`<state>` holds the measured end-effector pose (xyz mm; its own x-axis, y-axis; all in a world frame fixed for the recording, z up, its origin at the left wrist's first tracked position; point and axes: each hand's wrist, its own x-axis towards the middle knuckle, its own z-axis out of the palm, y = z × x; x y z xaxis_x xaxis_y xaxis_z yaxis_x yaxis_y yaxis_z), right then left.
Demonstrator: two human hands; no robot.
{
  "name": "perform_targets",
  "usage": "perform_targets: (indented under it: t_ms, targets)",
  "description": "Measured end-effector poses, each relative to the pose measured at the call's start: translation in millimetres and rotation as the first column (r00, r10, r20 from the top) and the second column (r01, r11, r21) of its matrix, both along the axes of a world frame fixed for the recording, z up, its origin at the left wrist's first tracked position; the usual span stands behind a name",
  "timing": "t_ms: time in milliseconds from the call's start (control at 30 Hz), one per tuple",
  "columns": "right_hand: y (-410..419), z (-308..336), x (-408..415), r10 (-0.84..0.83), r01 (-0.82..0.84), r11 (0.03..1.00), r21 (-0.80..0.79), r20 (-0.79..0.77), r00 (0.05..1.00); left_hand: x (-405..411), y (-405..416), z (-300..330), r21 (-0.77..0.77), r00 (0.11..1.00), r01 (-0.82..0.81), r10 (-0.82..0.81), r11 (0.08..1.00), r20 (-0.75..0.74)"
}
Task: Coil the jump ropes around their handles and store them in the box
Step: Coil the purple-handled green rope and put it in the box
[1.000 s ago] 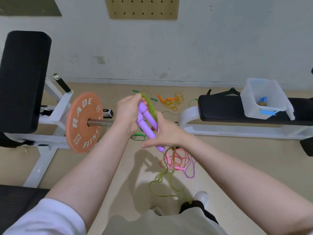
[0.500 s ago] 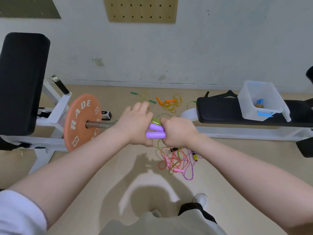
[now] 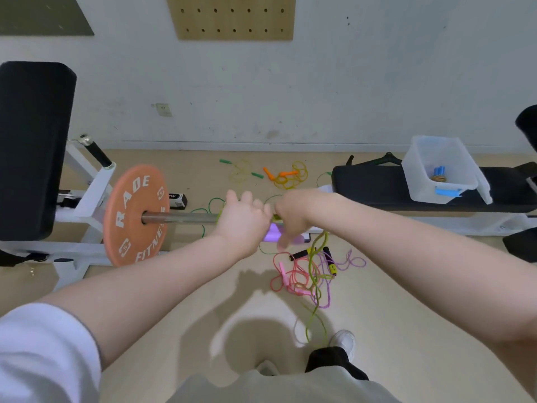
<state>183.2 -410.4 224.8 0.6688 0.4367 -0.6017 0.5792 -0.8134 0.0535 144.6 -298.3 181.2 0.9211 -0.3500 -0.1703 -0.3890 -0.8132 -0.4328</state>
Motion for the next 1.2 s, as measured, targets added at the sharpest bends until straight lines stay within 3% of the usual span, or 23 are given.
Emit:
perform_targets:
  t_ms: [67, 133, 167, 233, 267, 333, 367, 400, 433, 467, 500, 533, 567, 633, 700, 767, 833, 867, 933, 1000, 1067, 1133, 1200]
  targets:
    - [4.5, 8.1, -6.4, -0.063, 0.053, 0.996, 0.077, 0.138, 0.988, 6.8, 4.6, 1.1, -0.059, 0.994, -0.107, 0.107, 0.992, 0.000]
    - [5.4, 5.3, -13.8, -0.228, 0.172, 0.927, 0.333, 0.136, 0.964, 13.7, 14.4, 6.9, -0.226, 0.968, -0.251, 0.244, 0.941, -0.056]
    - [5.1, 1.8, -18.6, -0.308, 0.234, 0.840, 0.490, 0.075, 0.948, 16.6, 18.2, 10.6, -0.321, 0.952, -0.306, 0.287, 0.896, -0.106]
    - [4.1, -7.4, -28.2, -0.416, 0.335, 0.572, 0.749, -0.087, 0.905, 17.7, 20.3, 19.8, -0.485, 0.912, -0.408, 0.316, 0.774, -0.262]
    - [3.9, -13.7, -34.0, -0.418, 0.385, 0.393, 0.835, -0.210, 0.884, 17.5, 19.5, 26.1, -0.552, 0.888, -0.448, 0.280, 0.703, -0.364]
    - [1.7, -28.7, -48.5, -0.246, 0.574, 0.023, 0.818, -0.552, 0.797, 16.5, 21.3, 38.3, -0.640, 0.833, -0.508, 0.140, 0.577, -0.535]
    - [-3.1, -36.6, -54.1, -0.097, 0.702, -0.048, 0.711, -0.702, 0.705, 16.9, 25.3, 43.1, -0.658, 0.798, -0.541, 0.072, 0.524, -0.599]
    - [-9.6, -44.4, -57.3, 0.041, 0.810, -0.013, 0.586, -0.809, 0.586, 16.3, 29.2, 49.4, -0.656, 0.753, -0.570, -0.005, 0.495, -0.658]
    - [-17.6, -50.8, -59.4, 0.132, 0.870, 0.106, 0.481, -0.874, 0.467, 15.0, 32.7, 53.5, -0.640, 0.704, -0.572, -0.093, 0.513, -0.704]
    - [-25.5, -49.4, -61.0, 0.178, 0.870, 0.246, 0.427, -0.902, 0.392, 11.5, 33.8, 58.0, -0.618, 0.646, -0.537, -0.190, 0.575, -0.739]
    - [-32.1, -48.4, -59.6, 0.168, 0.818, 0.392, 0.420, -0.907, 0.385, 7.5, 32.1, 58.6, -0.577, 0.589, -0.460, -0.254, 0.675, -0.767]
    - [-35.9, -47.6, -56.3, 0.125, 0.720, 0.540, 0.436, -0.888, 0.444, 1.5, 27.6, 59.8, -0.526, 0.551, -0.340, -0.288, 0.779, -0.783]
    - [-37.4, -44.6, -51.0, 0.060, 0.576, 0.675, 0.461, -0.813, 0.580, -2.6, 22.0, 57.4, -0.433, 0.547, -0.204, -0.264, 0.878, -0.794]
    - [-33.0, -39.6, -33.8, 0.093, 0.232, 0.801, 0.552, -0.497, 0.863, -6.8, 11.1, 53.4, -0.149, 0.645, 0.035, -0.136, 0.988, -0.752]
    - [-20.2, -30.1, -14.7, 0.185, -0.072, 0.880, 0.469, -0.200, 0.962, -9.5, 4.5, 47.9, 0.043, 0.786, 0.146, -0.090, 0.988, -0.612]
    - [-6.9, -19.0, 2.6, 0.173, -0.188, 0.950, 0.251, 0.081, 0.982, -10.2, 0.6, 36.2, 0.147, 0.868, 0.161, -0.069, 0.976, -0.491]
    - [7.0, -4.9, 6.4, 0.103, -0.150, 0.965, 0.213, 0.217, 0.971, -12.1, 1.1, 20.3, 0.173, 0.924, 0.034, 0.035, 0.984, -0.380]
    - [13.1, 2.4, 3.0, 0.030, -0.095, 0.951, 0.296, 0.214, 0.976, -13.6, 5.1, 13.9, 0.166, 0.934, -0.074, 0.126, 0.983, -0.333]
    - [23.1, 4.7, -11.5, -0.173, 0.140, 0.832, 0.536, 0.012, 0.985, -8.4, 22.2, 2.1, 0.026, 0.905, -0.306, 0.300, 0.952, -0.303]
    - [27.6, -9.3, -34.6, -0.256, 0.359, 0.678, 0.642, -0.252, 0.933, 0.1, 39.4, -3.4, -0.227, 0.832, -0.496, 0.383, 0.838, -0.402]
    - [24.3, -29.4, -57.5, -0.250, 0.410, 0.572, 0.711, -0.325, 0.912, 5.7, 46.3, 2.3, -0.462, 0.762, -0.605, 0.304, 0.648, -0.571]
    - [12.2, -45.9, -70.6, -0.215, 0.451, 0.431, 0.782, -0.396, 0.893, 5.1, 46.9, 14.2, -0.573, 0.697, -0.650, 0.091, 0.499, -0.711]
    - [-2.7, -59.4, -72.4, -0.155, 0.553, 0.358, 0.753, -0.536, 0.830, 0.7, 46.6, 18.1, -0.586, 0.625, -0.653, -0.096, 0.481, -0.775]
